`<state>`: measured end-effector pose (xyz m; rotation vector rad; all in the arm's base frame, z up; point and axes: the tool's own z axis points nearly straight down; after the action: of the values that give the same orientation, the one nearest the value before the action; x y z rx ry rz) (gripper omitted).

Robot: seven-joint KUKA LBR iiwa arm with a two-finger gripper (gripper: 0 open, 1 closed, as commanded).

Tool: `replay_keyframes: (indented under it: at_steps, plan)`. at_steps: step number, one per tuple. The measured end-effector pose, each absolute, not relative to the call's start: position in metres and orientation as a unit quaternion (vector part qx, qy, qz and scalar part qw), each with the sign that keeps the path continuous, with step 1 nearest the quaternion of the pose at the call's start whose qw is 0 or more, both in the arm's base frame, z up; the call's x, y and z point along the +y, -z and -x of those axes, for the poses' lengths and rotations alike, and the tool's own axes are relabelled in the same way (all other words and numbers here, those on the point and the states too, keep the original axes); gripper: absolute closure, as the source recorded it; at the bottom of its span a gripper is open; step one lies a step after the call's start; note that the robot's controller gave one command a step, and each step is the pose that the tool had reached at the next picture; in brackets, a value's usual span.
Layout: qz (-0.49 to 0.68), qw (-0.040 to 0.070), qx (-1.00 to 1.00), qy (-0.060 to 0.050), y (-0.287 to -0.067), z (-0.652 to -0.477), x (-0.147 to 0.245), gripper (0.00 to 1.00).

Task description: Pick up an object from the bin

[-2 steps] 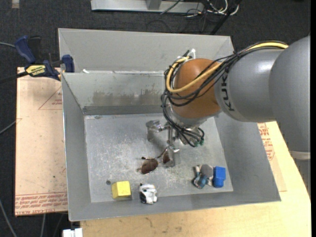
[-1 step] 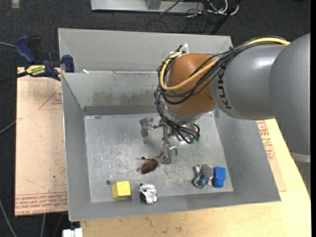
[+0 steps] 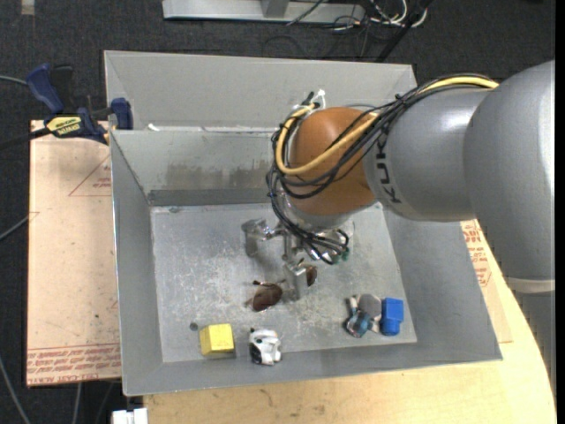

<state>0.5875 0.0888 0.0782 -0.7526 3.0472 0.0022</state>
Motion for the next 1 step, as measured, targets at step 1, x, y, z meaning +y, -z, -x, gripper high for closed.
replay_keyframes:
  at_steps: [1]
  plan:
    - [0.276,0.000,0.961,-0.001,-0.0701,-0.5604,0.0842,1.00]
